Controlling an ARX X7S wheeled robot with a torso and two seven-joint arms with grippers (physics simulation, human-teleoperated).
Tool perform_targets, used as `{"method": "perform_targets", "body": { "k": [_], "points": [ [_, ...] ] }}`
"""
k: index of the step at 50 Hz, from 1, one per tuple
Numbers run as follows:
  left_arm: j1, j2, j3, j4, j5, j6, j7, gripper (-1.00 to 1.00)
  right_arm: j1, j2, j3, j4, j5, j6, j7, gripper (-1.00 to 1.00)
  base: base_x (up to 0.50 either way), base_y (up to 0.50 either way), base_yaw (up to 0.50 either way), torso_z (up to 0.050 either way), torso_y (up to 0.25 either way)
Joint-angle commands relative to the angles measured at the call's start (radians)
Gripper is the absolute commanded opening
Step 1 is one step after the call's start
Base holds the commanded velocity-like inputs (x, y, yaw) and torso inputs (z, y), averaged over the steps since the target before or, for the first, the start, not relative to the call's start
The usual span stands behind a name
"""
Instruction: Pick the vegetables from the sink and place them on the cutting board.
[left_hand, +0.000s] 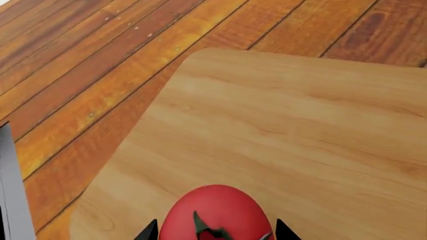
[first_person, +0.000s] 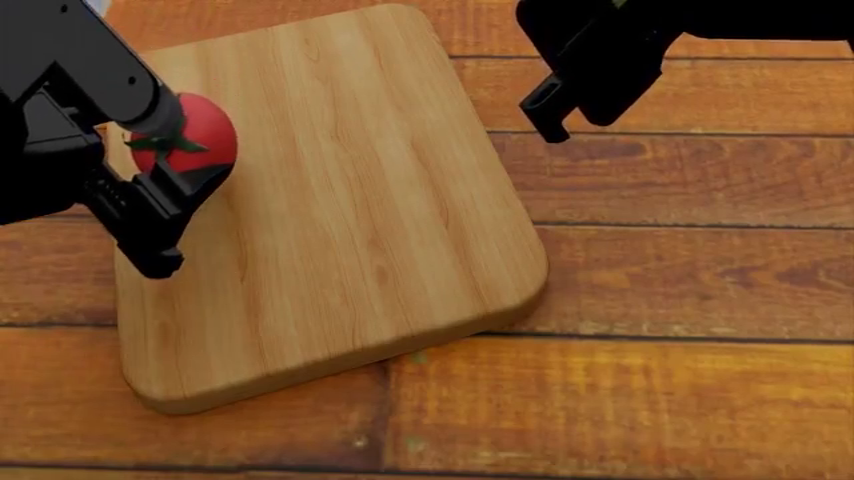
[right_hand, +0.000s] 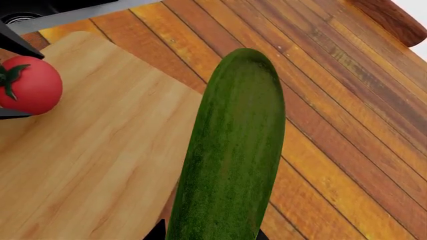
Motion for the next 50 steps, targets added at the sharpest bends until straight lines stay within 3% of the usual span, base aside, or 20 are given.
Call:
{"method": "perform_targets", "body": {
  "k": [1, 10, 11, 23, 50],
  "points": [
    [0.004, 0.020, -0.029, 0.008, -0.006, -0.011, 0.006, -1.00, 0.008, -0.016, 0.027, -0.012, -0.039, 0.003, -0.030, -1.00, 0.00, 0.00, 0.00, 0.000, 0.000],
    [0.012, 0.015, -0.025, 0.023, -0.010, -0.014, 0.001, -1.00, 0.007, -0.012, 0.032, -0.019, -0.034, 0.009, -0.025, -1.00, 0.00, 0.00, 0.00, 0.000, 0.000],
    [0.013, 0.013, -0.023, 0.023, -0.010, -0.009, 0.003, 1.00, 0.007, -0.011, 0.033, -0.020, -0.032, 0.010, -0.024, -1.00, 0.00, 0.00, 0.00, 0.000, 0.000],
    [0.005, 0.004, -0.011, 0.012, -0.004, 0.019, 0.004, 1.00, 0.001, -0.007, 0.036, -0.025, -0.030, 0.012, -0.023, -1.00, 0.00, 0.00, 0.00, 0.000, 0.000],
    [-0.149, 0.021, -0.088, -0.057, 0.038, 0.063, -0.046, 1.00, 0.030, -0.025, 0.023, -0.088, 0.092, 0.138, -0.136, -1.00, 0.00, 0.00, 0.00, 0.000, 0.000]
  ]
}}
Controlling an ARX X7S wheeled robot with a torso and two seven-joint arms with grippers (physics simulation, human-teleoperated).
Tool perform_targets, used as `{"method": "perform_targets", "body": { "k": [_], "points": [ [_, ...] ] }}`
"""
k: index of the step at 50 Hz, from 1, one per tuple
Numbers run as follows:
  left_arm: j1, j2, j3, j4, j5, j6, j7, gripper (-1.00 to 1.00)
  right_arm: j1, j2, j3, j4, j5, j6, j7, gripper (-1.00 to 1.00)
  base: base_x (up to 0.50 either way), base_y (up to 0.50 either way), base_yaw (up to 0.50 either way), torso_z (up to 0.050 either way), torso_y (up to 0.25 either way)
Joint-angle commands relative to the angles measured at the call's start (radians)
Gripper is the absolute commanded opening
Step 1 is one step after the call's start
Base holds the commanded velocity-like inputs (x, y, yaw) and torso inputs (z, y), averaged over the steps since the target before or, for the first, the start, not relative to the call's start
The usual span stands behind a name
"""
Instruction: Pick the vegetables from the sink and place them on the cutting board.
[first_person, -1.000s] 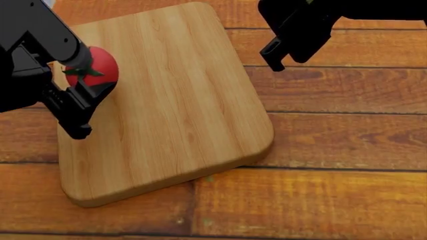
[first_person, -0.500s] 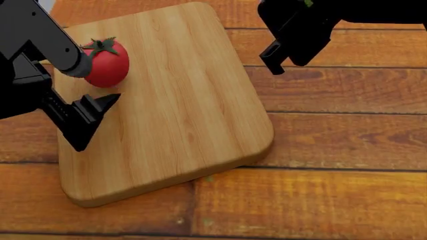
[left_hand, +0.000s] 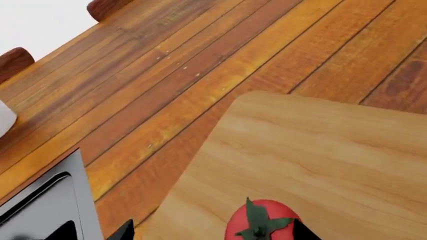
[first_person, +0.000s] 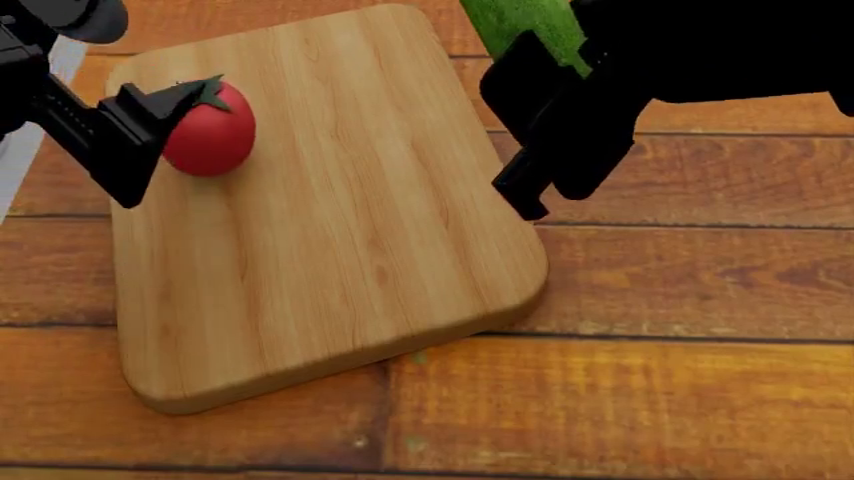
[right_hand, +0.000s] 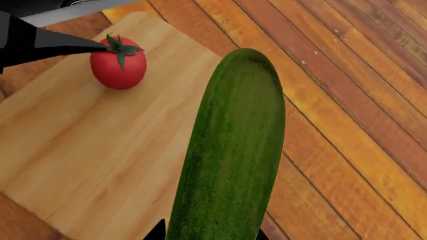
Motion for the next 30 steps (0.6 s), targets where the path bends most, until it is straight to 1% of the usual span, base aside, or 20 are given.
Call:
{"method": "perform_targets", "body": {
  "k": [1, 3, 4, 7, 9, 12, 16, 21, 25, 30],
  "points": [
    [-0.062, 0.038, -0.067, -0.029, 0.041, 0.030, -0.027, 1.00, 0.024, -0.030, 0.002, -0.033, -0.003, 0.053, -0.087, -1.00, 0.00, 0.00, 0.00, 0.000, 0.000],
    [-0.070, 0.049, -0.082, -0.042, 0.061, 0.035, -0.061, 1.00, 0.037, -0.048, -0.002, 0.002, -0.010, 0.054, -0.116, -1.00, 0.00, 0.00, 0.00, 0.000, 0.000],
    [-0.074, 0.045, -0.071, -0.044, 0.072, 0.043, -0.068, 1.00, 0.048, -0.063, -0.012, 0.028, -0.023, 0.055, -0.140, -1.00, 0.00, 0.00, 0.00, 0.000, 0.000],
    [-0.090, 0.058, -0.098, -0.060, 0.090, 0.048, -0.104, 1.00, 0.083, -0.103, -0.076, 0.080, -0.070, 0.074, -0.237, -1.00, 0.00, 0.00, 0.00, 0.000, 0.000],
    [-0.093, 0.060, -0.110, -0.053, 0.091, 0.047, -0.113, 1.00, 0.090, -0.126, -0.074, 0.123, -0.067, 0.079, -0.256, -1.00, 0.00, 0.00, 0.00, 0.000, 0.000],
    [-0.091, 0.071, -0.138, -0.025, 0.082, 0.033, -0.127, 1.00, 0.119, -0.179, -0.137, 0.204, -0.121, 0.073, -0.365, -1.00, 0.00, 0.00, 0.00, 0.000, 0.003],
    [-0.099, 0.074, -0.150, -0.005, 0.083, 0.028, -0.139, 1.00, 0.147, -0.239, -0.182, 0.311, -0.165, 0.066, -0.458, -1.00, 0.00, 0.00, 0.00, 0.000, 0.000],
    [-0.094, 0.079, -0.173, 0.036, 0.078, 0.012, -0.155, 1.00, 0.148, -0.288, -0.175, 0.398, -0.153, 0.093, -0.488, -1.00, 0.00, 0.00, 0.00, 0.000, 0.000],
    [-0.090, 0.090, -0.200, 0.054, 0.080, 0.008, -0.178, 1.00, 0.148, -0.297, -0.174, 0.398, -0.142, 0.117, -0.491, -1.00, 0.00, 0.00, 0.00, 0.000, 0.000],
    [-0.092, 0.089, -0.189, 0.088, 0.073, -0.003, -0.175, 1.00, 0.137, -0.316, -0.159, 0.415, -0.116, 0.152, -0.480, -1.00, 0.00, 0.00, 0.00, 0.000, 0.000]
  ]
}}
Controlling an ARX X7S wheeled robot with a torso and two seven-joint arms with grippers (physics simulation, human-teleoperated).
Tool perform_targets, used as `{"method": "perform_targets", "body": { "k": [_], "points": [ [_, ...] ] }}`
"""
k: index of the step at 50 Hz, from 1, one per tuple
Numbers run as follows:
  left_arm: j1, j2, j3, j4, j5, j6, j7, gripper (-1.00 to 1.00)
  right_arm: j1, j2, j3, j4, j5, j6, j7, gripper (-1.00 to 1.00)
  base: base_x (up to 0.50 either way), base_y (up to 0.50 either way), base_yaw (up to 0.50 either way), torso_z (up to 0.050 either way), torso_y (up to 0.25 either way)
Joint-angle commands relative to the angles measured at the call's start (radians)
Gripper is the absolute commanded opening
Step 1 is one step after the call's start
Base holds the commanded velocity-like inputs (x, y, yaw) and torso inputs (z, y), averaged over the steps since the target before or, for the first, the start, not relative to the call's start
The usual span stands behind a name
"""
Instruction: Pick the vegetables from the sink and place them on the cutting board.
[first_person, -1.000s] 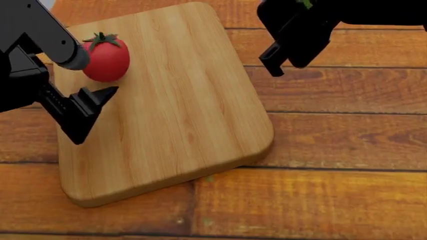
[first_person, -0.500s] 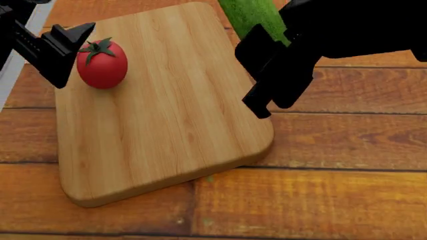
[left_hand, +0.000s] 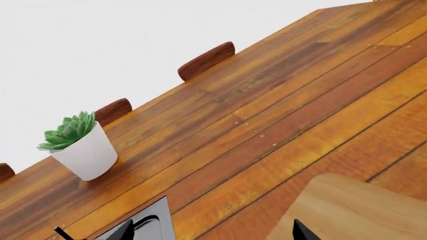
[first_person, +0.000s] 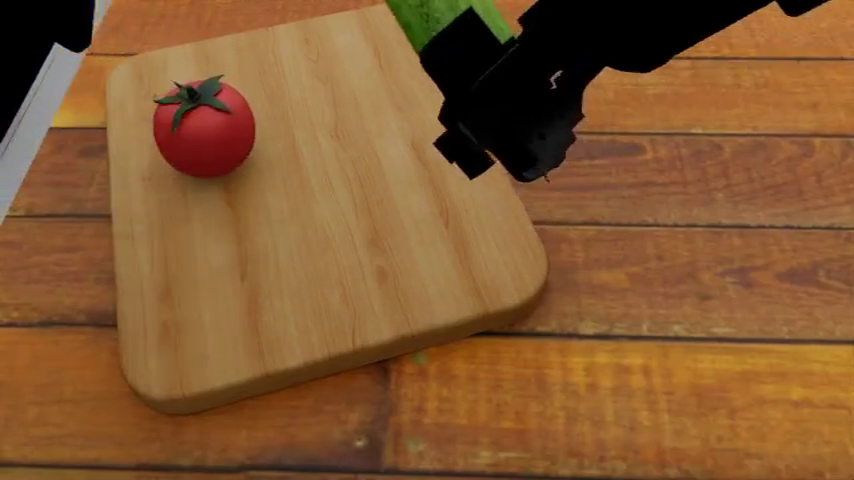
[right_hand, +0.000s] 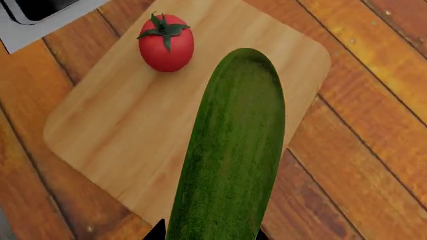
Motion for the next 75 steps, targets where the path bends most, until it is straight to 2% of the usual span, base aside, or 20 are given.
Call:
{"method": "perform_targets", "body": {
  "k": [1, 10, 15, 38, 75],
  "points": [
    [-0.025, 0.035, -0.044, 0.051, 0.011, -0.010, -0.007, 1.00, 0.016, -0.087, 0.010, 0.087, -0.019, 0.052, -0.087, -1.00, 0.00, 0.00, 0.00, 0.000, 0.000],
    [-0.039, 0.032, -0.037, 0.065, 0.000, -0.018, 0.004, 1.00, -0.026, -0.089, 0.013, 0.045, 0.001, 0.073, -0.042, -1.00, 0.00, 0.00, 0.00, 0.000, 0.000],
    [-0.038, 0.029, -0.038, 0.064, -0.003, -0.011, 0.007, 1.00, -0.014, -0.094, -0.041, -0.017, -0.047, 0.031, -0.082, -1.00, 0.00, 0.00, 0.00, 0.000, 0.000],
    [-0.030, 0.013, -0.048, 0.098, -0.023, -0.038, 0.007, 1.00, -0.015, -0.177, -0.087, 0.053, -0.102, -0.006, -0.151, -1.00, 0.00, 0.00, 0.00, 0.000, 0.000],
    [0.007, -0.012, -0.077, 0.160, -0.051, -0.075, -0.005, 1.00, -0.131, -0.194, -0.031, 0.047, -0.024, 0.061, 0.004, -1.00, 0.00, 0.00, 0.00, 0.000, 0.000]
  ]
}}
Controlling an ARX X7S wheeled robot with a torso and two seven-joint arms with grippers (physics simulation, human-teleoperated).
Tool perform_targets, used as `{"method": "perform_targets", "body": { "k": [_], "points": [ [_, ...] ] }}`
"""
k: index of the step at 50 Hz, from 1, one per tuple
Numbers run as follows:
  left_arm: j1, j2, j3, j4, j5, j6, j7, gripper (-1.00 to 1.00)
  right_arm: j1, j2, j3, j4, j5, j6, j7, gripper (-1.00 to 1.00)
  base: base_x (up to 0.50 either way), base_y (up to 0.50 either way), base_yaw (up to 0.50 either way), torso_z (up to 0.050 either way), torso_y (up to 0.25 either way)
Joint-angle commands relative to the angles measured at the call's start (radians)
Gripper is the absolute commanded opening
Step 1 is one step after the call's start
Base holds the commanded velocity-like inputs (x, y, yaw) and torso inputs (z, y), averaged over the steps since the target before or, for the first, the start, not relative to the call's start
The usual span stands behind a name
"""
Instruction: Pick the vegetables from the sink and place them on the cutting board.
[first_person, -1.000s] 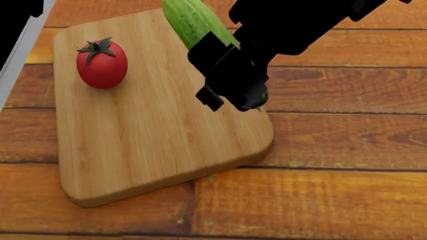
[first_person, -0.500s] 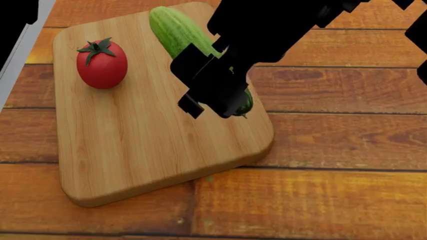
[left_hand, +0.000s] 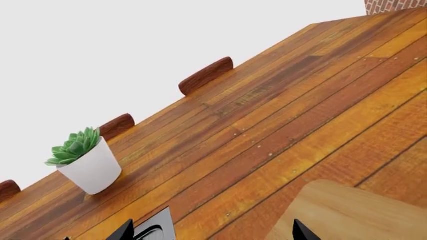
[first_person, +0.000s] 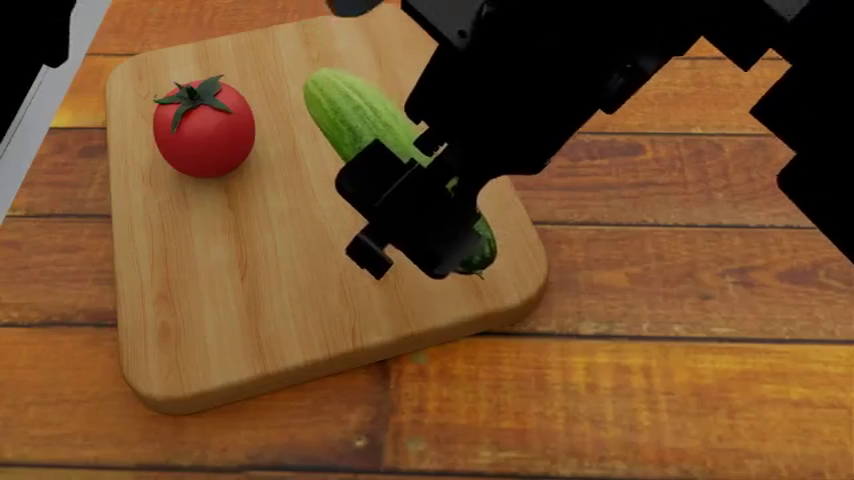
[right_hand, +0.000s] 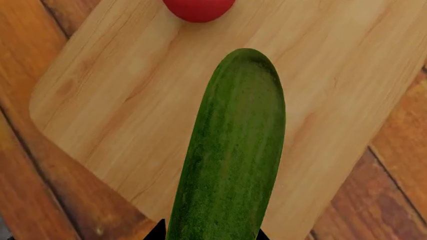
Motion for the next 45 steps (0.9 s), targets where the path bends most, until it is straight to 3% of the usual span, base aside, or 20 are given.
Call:
{"method": "perform_targets", "body": {
  "k": [1, 45],
  "points": [
    [-0.010, 0.023, -0.029, -0.005, 0.006, 0.005, 0.020, 1.00, -0.022, -0.013, 0.035, -0.023, -0.002, 0.011, 0.013, -1.00, 0.00, 0.00, 0.00, 0.000, 0.000],
    [0.006, 0.007, -0.042, 0.025, -0.017, -0.019, 0.005, 1.00, -0.119, 0.001, 0.103, -0.051, 0.118, 0.040, 0.201, -1.00, 0.00, 0.00, 0.00, 0.000, 0.000]
  ]
}}
